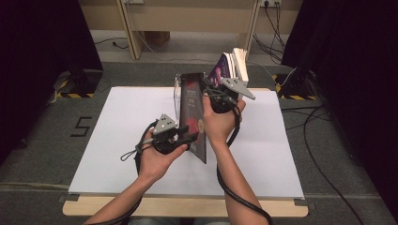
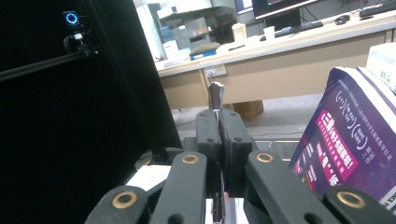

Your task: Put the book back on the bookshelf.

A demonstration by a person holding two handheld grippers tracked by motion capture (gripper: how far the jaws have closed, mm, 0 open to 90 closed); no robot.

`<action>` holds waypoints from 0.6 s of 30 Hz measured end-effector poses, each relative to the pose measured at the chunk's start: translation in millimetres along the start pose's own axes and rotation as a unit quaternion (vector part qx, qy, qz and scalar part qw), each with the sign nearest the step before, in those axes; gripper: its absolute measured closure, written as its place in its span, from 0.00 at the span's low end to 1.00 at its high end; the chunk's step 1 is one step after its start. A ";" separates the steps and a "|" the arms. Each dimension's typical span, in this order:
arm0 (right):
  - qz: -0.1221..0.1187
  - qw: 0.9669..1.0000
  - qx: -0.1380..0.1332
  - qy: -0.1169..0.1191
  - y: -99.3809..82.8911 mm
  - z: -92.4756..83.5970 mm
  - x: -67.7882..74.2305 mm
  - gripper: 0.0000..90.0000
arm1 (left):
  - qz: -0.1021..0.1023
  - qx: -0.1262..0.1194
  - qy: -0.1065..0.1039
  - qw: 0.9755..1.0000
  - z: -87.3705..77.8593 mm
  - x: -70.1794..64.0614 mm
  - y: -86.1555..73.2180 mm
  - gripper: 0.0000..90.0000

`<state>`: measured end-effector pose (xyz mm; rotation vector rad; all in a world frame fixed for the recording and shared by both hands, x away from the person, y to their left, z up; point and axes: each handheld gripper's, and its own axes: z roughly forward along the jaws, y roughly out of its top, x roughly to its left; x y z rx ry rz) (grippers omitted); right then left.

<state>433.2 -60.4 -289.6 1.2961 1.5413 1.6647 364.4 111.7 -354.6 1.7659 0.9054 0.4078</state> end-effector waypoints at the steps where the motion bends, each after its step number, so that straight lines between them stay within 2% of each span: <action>1: 0.000 1.000 -0.001 -0.001 0.2 0.1 0.6 0.98 | 0.000 0.000 -0.001 1.000 0.9 -1.1 0.4 0.59; 7: -0.001 1.000 -0.003 -0.001 2.3 0.5 1.6 0.98 | 0.009 -0.003 -0.001 1.000 4.1 -7.2 2.2 0.59; 12: -0.001 1.000 -0.003 -0.002 2.0 1.2 2.3 0.98 | 0.012 0.004 0.004 1.000 8.9 -13.2 -0.5 0.57; 18: -0.001 1.000 -0.003 -0.004 1.5 1.4 3.2 0.98 | 0.022 0.009 0.023 0.999 15.8 -18.5 -4.0 0.56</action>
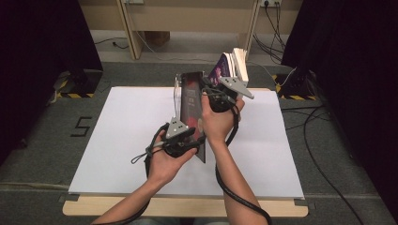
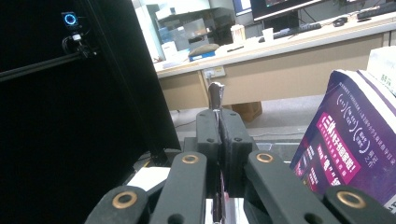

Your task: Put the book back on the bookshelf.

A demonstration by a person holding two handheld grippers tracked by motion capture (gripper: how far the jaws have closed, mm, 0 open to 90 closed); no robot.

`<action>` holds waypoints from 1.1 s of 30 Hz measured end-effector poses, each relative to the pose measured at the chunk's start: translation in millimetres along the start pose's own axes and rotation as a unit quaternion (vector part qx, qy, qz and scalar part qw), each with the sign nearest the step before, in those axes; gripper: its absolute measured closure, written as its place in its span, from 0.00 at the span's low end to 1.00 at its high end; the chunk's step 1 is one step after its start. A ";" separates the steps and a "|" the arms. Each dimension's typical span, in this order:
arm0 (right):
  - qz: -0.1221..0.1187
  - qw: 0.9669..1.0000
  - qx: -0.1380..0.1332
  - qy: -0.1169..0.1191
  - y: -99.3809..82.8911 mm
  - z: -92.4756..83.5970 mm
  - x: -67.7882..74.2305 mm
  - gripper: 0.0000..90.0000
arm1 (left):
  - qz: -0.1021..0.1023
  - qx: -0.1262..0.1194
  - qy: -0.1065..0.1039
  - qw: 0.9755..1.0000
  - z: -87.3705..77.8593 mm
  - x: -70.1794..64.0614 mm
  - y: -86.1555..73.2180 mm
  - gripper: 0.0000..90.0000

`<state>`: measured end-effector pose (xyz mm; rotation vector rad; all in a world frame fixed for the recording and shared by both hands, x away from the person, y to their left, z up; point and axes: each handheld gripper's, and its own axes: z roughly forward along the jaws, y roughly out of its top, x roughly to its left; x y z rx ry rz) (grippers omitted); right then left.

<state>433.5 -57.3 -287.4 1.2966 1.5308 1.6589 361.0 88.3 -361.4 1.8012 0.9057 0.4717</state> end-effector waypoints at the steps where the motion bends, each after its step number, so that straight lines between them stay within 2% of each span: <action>1: 0.000 1.000 -0.001 0.000 0.2 -0.1 0.2 0.98 | 0.000 0.000 0.003 1.000 1.5 -0.4 -0.3 0.55; 5: -0.001 1.000 -0.003 -0.001 1.2 -0.5 1.5 0.98 | 0.014 0.000 0.013 1.000 5.3 -4.5 -0.1 0.55; 10: -0.002 1.000 -0.003 -0.002 2.1 -0.7 2.6 0.98 | 0.019 0.000 0.011 1.000 7.6 -9.5 0.0 0.55; 14: -0.002 1.000 -0.004 -0.002 1.5 -0.8 2.9 0.98 | 0.028 -0.003 0.020 0.999 8.7 -12.4 1.4 0.55; 20: -0.004 1.000 -0.003 0.002 0.6 -1.8 6.0 0.98 | 0.018 0.001 0.037 0.999 13.6 -7.9 -1.0 0.59; 24: -0.005 1.000 -0.005 0.005 1.3 -3.1 8.4 0.98 | 0.028 -0.002 0.050 0.998 14.2 -7.9 -3.1 0.64; 29: -0.008 1.000 -0.014 0.009 5.7 -8.4 12.4 0.98 | 0.016 -0.006 0.064 0.998 14.2 -2.7 -3.9 0.69; 33: -0.015 1.000 -0.019 0.017 8.5 -13.7 18.7 0.98 | 0.006 -0.011 0.082 0.997 17.3 4.2 -6.4 0.78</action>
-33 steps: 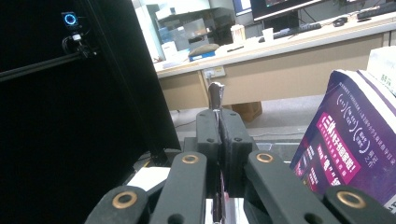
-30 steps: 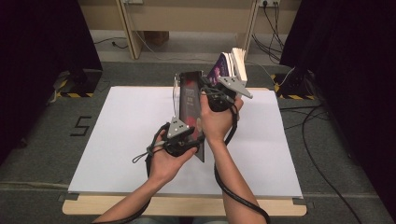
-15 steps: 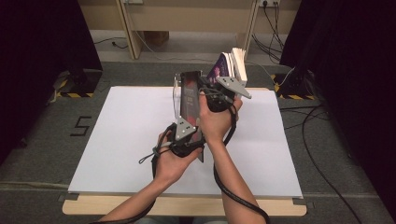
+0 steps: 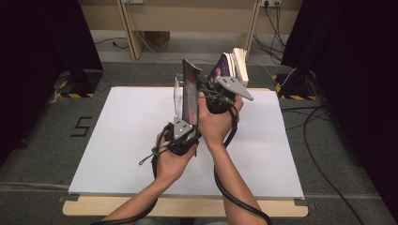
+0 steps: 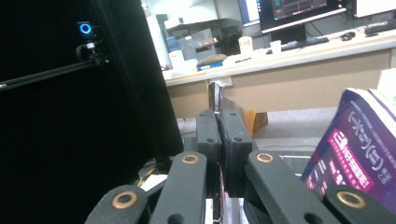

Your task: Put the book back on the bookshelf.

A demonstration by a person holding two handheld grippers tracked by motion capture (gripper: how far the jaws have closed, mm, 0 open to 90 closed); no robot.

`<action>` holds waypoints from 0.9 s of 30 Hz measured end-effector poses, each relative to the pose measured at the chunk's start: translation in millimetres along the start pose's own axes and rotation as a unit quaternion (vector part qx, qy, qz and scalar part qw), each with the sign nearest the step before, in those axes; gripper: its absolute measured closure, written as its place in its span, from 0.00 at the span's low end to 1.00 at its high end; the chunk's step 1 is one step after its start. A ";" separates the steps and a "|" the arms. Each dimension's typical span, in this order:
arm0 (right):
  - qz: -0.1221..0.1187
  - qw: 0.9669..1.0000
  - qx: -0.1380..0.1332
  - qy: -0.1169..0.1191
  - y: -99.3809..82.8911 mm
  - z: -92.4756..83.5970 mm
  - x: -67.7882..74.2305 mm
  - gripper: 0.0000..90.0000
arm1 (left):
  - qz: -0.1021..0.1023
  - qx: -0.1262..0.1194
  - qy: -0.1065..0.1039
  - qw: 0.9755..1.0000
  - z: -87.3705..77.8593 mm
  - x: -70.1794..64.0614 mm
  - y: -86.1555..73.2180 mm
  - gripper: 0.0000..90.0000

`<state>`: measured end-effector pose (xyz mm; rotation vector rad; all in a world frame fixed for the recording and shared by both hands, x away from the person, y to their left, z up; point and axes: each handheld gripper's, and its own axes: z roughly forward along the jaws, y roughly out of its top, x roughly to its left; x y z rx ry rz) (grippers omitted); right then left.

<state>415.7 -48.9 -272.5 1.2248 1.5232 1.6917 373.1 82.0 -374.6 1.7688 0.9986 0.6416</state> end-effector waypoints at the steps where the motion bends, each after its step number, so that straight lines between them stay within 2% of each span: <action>1: -0.003 1.000 -0.001 0.002 -0.1 -0.8 1.6 0.98 | -0.005 0.000 0.003 1.000 1.4 2.6 -1.3 0.81; 5: -0.012 1.000 0.001 0.010 -2.9 -2.6 7.0 0.98 | -0.028 -0.006 0.022 0.999 6.7 13.1 -8.5 0.91; 7: -0.014 1.000 0.003 0.014 -4.8 -2.4 8.1 0.98 | -0.032 -0.013 0.036 0.999 9.4 18.1 -12.1 0.95; 11: -0.019 1.000 0.008 0.020 -7.7 1.4 12.2 0.98 | -0.033 -0.021 0.061 0.997 14.9 22.4 -16.6 0.96; 17: -0.021 0.999 0.010 0.026 -8.4 2.2 13.0 0.98 | -0.035 -0.025 0.065 0.997 16.2 26.4 -17.7 0.95; 19: -0.015 1.000 0.007 0.023 -9.1 1.5 10.8 0.98 | -0.036 -0.035 0.068 0.996 16.0 27.1 -17.1 0.92; 23: -0.012 0.999 0.017 0.027 -14.5 3.0 11.3 0.98 | -0.027 -0.048 0.076 0.996 16.0 25.0 -9.0 0.86; 27: -0.017 0.999 0.018 0.031 -17.3 5.2 14.3 0.98 | -0.030 -0.053 0.077 0.995 17.3 24.9 -4.3 0.84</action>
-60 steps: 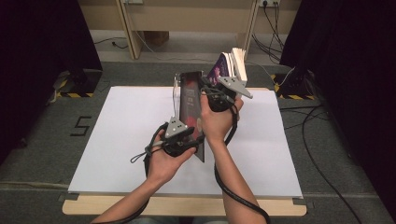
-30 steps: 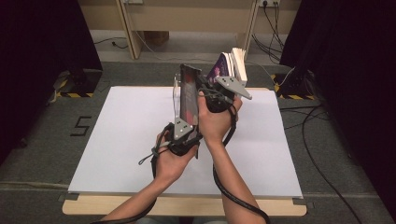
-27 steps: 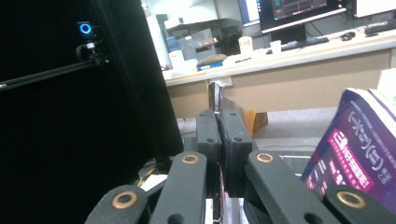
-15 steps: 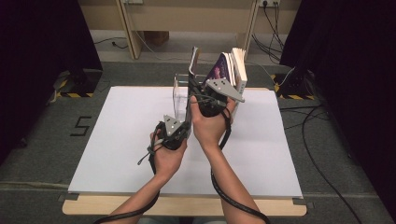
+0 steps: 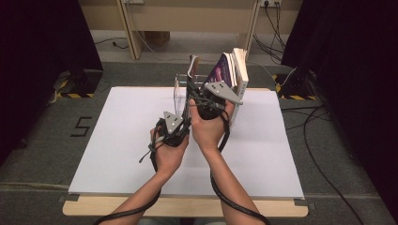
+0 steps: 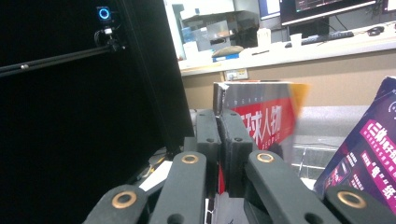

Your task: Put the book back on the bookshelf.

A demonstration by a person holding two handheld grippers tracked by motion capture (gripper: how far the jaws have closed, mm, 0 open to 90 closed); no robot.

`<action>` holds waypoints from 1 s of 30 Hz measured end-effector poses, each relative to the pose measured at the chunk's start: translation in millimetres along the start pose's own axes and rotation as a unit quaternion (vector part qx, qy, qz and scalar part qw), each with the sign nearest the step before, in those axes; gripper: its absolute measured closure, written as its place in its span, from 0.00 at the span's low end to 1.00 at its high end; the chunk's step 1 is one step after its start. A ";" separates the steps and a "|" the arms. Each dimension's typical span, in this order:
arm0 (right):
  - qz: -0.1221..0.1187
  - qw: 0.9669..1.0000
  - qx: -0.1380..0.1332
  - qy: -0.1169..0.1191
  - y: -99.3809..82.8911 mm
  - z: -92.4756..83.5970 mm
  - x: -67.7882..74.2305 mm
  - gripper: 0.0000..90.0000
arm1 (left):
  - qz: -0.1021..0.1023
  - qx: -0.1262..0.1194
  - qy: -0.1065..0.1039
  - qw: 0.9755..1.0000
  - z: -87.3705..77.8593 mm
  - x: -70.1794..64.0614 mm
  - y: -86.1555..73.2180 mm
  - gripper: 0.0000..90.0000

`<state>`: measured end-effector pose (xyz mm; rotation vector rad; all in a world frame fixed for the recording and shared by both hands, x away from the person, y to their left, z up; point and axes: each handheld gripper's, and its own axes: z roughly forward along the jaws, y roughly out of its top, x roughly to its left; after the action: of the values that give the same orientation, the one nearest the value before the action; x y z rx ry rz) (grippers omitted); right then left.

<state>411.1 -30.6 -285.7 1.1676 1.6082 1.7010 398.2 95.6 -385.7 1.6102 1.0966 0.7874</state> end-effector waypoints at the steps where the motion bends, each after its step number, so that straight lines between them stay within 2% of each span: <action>1: -0.001 1.000 0.001 0.000 -0.1 0.0 0.9 0.98 | -0.001 0.000 0.000 1.000 0.4 0.8 0.7 0.83; 2: -0.004 1.000 0.001 0.000 -0.2 0.0 1.3 0.98 | -0.003 -0.002 0.000 1.000 0.6 1.2 0.9 0.82; 6: 0.001 1.000 -0.001 -0.001 0.2 -1.0 -0.8 0.98 | 0.008 -0.006 0.003 1.000 -0.6 1.7 1.2 0.83; 9: 0.003 1.000 0.002 0.002 -0.6 -0.3 -1.2 0.97 | 0.005 -0.009 0.000 1.000 -0.4 4.8 -0.8 0.94; 12: -0.005 1.000 0.008 0.004 -1.3 2.4 1.1 0.96 | -0.001 -0.013 -0.002 1.000 1.6 5.8 -3.6 0.96; 15: -0.012 1.000 0.010 0.010 -1.7 4.3 1.8 0.95 | 0.004 -0.026 0.006 1.000 2.1 6.7 -6.2 0.96; 17: -0.020 0.999 0.014 0.022 -0.6 4.7 2.8 0.95 | 0.000 -0.036 0.013 0.999 3.1 9.4 -6.4 0.96; 20: -0.040 0.999 0.012 0.029 0.7 3.0 5.8 0.86 | 0.005 -0.046 0.026 0.999 3.5 14.1 -3.7 0.96; 21: -0.038 0.999 0.014 0.030 1.0 2.0 4.6 0.82 | 0.005 -0.048 0.029 0.998 2.8 14.9 -2.7 0.96; 23: -0.024 0.999 0.013 0.040 1.7 -2.0 -0.4 0.79 | 0.004 -0.051 0.033 0.998 2.1 17.4 -1.9 0.96; 25: -0.028 0.999 0.011 0.035 1.4 -9.5 -6.0 0.77 | 0.001 -0.051 0.034 0.998 2.4 20.0 -2.5 0.96; 27: -0.028 0.999 0.023 0.034 -2.4 -17.4 -14.8 0.76 | -0.002 -0.051 0.036 0.998 2.4 22.1 -3.1 0.96; 30: -0.033 0.998 0.046 0.014 -15.5 -28.9 -34.5 0.75 | -0.003 -0.052 0.037 0.998 2.3 23.8 -3.3 0.96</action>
<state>400.7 -72.2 -306.5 1.1260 1.7395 1.6223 408.4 117.2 -390.0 1.5008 1.0952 0.8916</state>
